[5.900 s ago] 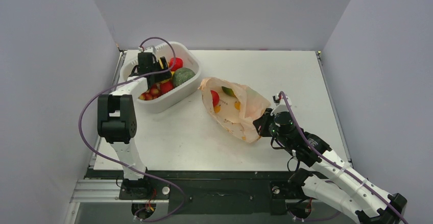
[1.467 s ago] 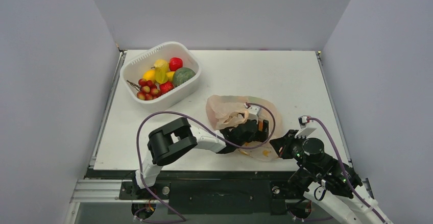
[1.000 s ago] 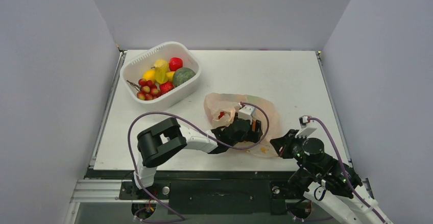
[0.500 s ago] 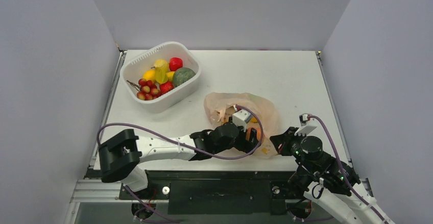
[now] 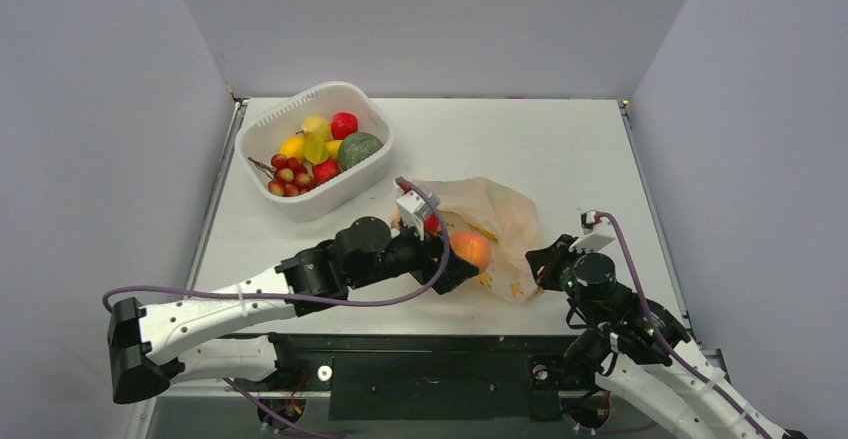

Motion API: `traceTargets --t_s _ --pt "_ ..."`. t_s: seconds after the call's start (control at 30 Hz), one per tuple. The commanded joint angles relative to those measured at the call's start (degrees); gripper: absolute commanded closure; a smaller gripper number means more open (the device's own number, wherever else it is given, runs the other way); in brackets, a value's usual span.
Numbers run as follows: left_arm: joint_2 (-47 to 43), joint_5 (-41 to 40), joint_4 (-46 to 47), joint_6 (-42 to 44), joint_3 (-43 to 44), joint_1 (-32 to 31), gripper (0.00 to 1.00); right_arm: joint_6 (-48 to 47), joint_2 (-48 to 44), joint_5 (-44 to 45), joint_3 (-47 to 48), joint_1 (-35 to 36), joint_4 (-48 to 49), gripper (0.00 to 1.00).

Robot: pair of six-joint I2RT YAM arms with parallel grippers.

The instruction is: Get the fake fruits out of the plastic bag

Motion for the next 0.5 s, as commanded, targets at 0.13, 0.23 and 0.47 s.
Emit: traceTargets --t_s 0.13,0.23,0.47 --pt "-8.75 7.58 -11.23 5.55 14.19 11.6 0.63 -0.7 3.28 2.03 -1.22 0.13 6.2 1.0" --pt "-9.43 9.52 -17.35 9.07 19.21 19.98 0.63 -1.06 4.17 2.17 -1.93 0.15 7.04 1.0" --pt "-4.86 9.03 -26.41 12.66 25.69 39.87 0.71 -2.08 7.11 2.37 -1.84 0.07 9.19 1.0"
